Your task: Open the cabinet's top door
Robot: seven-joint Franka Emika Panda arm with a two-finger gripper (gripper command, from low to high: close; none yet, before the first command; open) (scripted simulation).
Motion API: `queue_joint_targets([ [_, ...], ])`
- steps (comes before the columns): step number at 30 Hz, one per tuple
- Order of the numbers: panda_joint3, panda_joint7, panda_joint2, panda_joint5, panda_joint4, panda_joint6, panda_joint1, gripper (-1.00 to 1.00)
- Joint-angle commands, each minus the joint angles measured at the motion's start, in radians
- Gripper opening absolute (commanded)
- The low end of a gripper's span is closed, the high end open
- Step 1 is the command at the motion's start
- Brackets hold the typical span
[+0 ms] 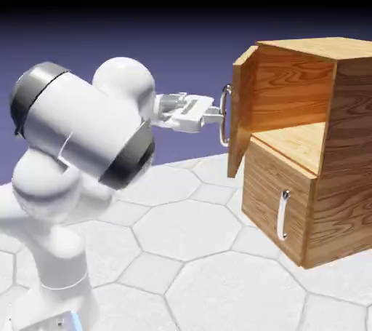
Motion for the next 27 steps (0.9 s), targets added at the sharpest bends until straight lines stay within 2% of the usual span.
queue_joint_targets([
  [1,0.0,0.023,-0.03,0.043,0.02,-0.032,0.032,-1.0],
  [6,-0.028,0.139,-0.197,0.26,0.142,-0.151,0.181,-1.0],
  [11,-0.091,0.227,-0.378,0.46,0.283,-0.192,0.301,-1.0],
  [19,-0.196,0.264,-0.668,0.714,0.478,-0.152,0.399,-1.0],
  [27,-0.226,0.209,-0.958,0.927,0.647,-0.084,0.368,-1.0],
])
